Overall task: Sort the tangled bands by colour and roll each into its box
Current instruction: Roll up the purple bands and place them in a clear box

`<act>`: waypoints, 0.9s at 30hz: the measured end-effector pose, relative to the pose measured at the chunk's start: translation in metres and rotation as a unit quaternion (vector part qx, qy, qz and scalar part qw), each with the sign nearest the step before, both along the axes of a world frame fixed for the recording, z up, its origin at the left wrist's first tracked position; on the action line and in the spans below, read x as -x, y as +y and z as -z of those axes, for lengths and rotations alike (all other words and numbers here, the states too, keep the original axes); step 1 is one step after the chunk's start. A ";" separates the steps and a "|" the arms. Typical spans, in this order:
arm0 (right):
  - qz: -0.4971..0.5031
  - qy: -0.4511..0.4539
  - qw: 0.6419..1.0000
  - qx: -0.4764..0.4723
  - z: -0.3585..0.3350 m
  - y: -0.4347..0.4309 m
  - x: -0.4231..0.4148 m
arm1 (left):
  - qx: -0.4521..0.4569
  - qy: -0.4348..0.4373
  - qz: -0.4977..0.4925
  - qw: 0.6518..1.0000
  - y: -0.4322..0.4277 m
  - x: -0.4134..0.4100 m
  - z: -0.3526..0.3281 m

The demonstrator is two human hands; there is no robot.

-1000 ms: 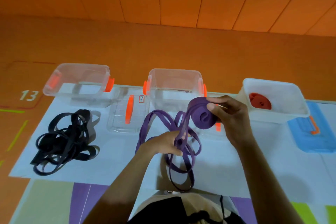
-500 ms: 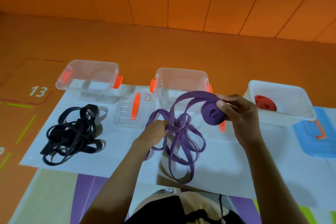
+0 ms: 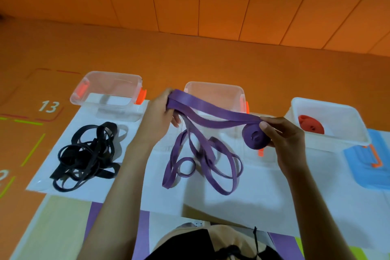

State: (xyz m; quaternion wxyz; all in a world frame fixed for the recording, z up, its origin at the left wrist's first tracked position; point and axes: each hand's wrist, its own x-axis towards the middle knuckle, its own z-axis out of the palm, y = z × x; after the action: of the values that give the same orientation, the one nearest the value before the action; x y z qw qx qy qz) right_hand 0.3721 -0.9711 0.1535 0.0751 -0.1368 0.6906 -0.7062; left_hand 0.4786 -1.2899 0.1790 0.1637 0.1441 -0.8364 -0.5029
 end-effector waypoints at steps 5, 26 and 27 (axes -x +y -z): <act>0.009 -0.014 1.000 -0.002 0.005 -0.001 0.001 | 0.022 -0.008 -0.045 0.999 -0.011 -0.002 -0.008; 0.011 0.016 0.999 -0.037 0.012 0.005 0.000 | 0.084 -0.305 0.116 0.941 0.024 -0.038 0.110; 0.009 0.017 0.999 -0.040 0.011 0.005 0.000 | 0.076 -0.316 0.119 0.938 0.023 -0.040 0.113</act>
State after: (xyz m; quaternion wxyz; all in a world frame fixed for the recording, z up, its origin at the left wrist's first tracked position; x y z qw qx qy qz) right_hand 0.3724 -0.9661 0.1422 0.0623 -0.1400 0.7205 -0.6763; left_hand 0.5186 -1.2666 0.0661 -0.1593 0.1825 -0.8918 -0.3821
